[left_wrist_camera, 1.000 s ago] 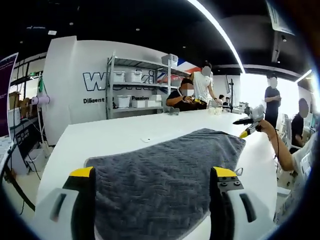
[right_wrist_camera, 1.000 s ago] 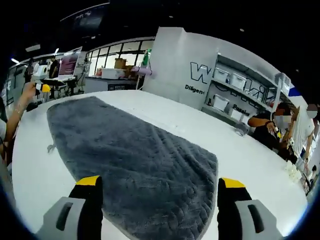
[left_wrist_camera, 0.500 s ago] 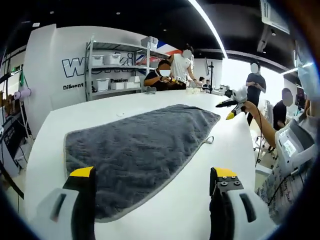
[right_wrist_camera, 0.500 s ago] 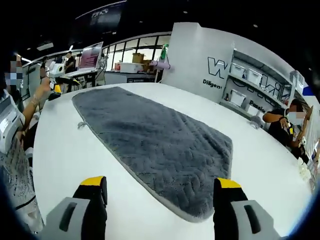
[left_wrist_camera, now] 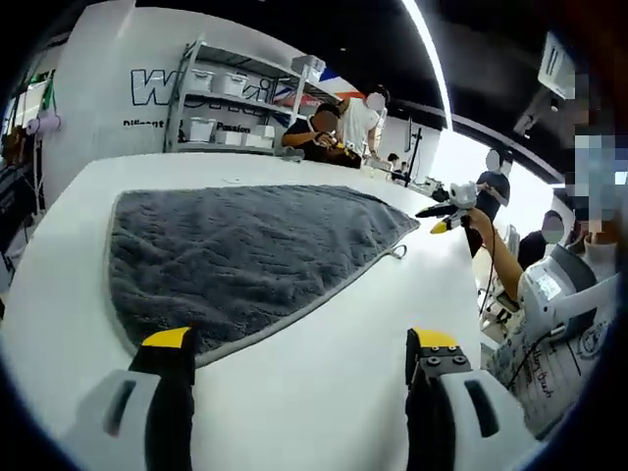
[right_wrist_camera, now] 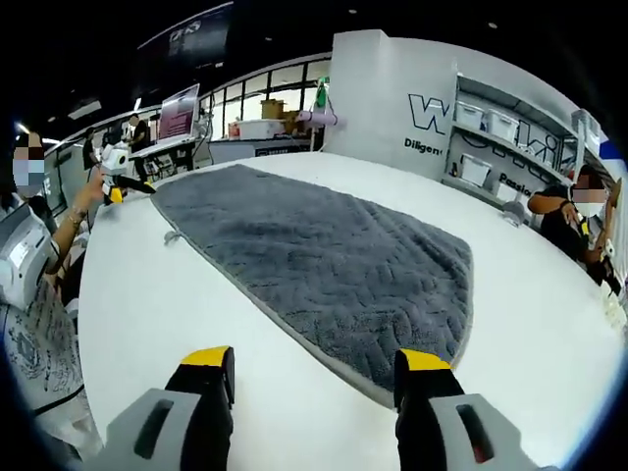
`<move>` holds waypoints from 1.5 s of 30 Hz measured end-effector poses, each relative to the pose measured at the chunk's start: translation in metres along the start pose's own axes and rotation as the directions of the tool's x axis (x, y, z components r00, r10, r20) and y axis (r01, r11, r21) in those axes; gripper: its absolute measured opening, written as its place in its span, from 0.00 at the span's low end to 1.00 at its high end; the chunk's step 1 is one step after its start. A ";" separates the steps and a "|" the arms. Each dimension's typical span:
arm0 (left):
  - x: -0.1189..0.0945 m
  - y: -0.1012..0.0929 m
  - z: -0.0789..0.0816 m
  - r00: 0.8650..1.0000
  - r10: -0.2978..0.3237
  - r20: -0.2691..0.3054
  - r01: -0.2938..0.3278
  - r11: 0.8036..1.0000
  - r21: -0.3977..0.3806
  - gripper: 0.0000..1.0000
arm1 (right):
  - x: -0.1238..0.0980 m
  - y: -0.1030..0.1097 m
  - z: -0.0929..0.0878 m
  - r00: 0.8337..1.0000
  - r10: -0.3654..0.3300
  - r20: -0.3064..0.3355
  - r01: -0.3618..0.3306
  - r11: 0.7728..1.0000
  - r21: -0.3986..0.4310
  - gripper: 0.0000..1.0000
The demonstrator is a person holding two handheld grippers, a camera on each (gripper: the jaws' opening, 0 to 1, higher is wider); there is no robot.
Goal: Fold the towel on the table until its edges align and the towel forms a compact rectangular stack.
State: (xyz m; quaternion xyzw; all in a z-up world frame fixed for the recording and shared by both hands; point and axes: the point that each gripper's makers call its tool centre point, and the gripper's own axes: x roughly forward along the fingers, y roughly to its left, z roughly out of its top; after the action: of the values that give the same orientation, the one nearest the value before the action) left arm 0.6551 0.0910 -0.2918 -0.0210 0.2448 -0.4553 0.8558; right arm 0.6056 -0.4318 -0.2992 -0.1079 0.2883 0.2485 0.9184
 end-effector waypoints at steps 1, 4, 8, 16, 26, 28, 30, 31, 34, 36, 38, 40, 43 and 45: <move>0.000 0.000 0.000 1.000 -0.008 0.002 0.009 1.000 -0.010 0.92 | 0.001 0.000 -0.001 1.000 0.002 -0.004 -0.002 1.000 0.006 0.69; 0.001 -0.001 0.000 1.000 -0.011 0.007 0.011 1.000 -0.017 0.89 | 0.002 -0.001 -0.005 1.000 0.002 -0.015 -0.001 1.000 0.011 0.68; 0.001 -0.001 -0.001 1.000 -0.004 -0.005 0.004 1.000 -0.009 0.86 | 0.003 0.000 -0.006 1.000 0.005 -0.009 -0.005 1.000 0.006 0.68; 0.002 0.006 0.000 0.997 0.057 -0.055 -0.052 0.995 0.081 0.88 | 0.000 0.001 -0.005 1.000 0.005 0.004 -0.005 1.000 0.006 0.68; 0.002 0.024 -0.001 0.992 0.113 -0.055 -0.110 0.992 0.062 0.80 | 0.008 0.003 -0.006 0.999 0.047 -0.020 -0.047 0.999 0.019 0.66; 0.001 0.028 -0.001 0.991 0.123 -0.052 -0.119 0.991 0.065 0.75 | 0.010 0.001 -0.008 0.999 0.046 -0.029 -0.045 0.999 0.026 0.64; -0.001 0.035 -0.003 0.986 0.154 -0.065 -0.146 0.983 0.108 0.68 | 0.010 -0.002 -0.011 0.999 0.039 -0.034 -0.038 0.999 0.035 0.62; -0.001 0.037 -0.004 0.983 0.169 -0.075 -0.158 0.978 0.134 0.64 | 0.009 -0.004 -0.011 0.999 0.036 -0.031 -0.034 0.999 0.040 0.60; 0.001 0.039 -0.005 0.979 0.184 -0.092 -0.167 0.973 0.160 0.60 | 0.008 -0.007 -0.011 0.999 0.032 -0.021 -0.030 0.998 0.055 0.54; 0.000 0.043 -0.005 0.974 0.202 -0.102 -0.182 0.968 0.174 0.56 | 0.008 -0.009 -0.012 0.999 0.026 -0.023 -0.025 0.998 0.053 0.51; -0.002 0.050 -0.003 0.968 0.230 -0.100 -0.209 0.960 0.186 0.49 | 0.008 -0.013 -0.013 1.000 0.006 -0.023 -0.005 0.999 0.051 0.45; -0.003 0.056 -0.002 0.963 0.253 -0.094 -0.232 0.954 0.190 0.42 | 0.009 -0.017 -0.012 1.000 -0.009 -0.021 0.010 0.999 0.053 0.41; -0.004 0.060 -0.001 0.959 0.271 -0.085 -0.252 0.950 0.186 0.38 | 0.009 -0.022 -0.013 1.000 -0.021 -0.010 0.022 0.998 0.057 0.35; -0.003 0.059 -0.001 0.957 0.277 -0.082 -0.257 0.947 0.192 0.38 | 0.009 -0.024 -0.012 0.999 -0.032 0.001 0.032 0.998 0.062 0.31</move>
State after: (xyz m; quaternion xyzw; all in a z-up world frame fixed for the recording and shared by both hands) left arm 0.6987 0.1284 -0.3069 0.1140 0.2495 -0.3556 0.8935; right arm 0.6183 -0.4529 -0.3130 -0.0837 0.2933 0.2246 0.9255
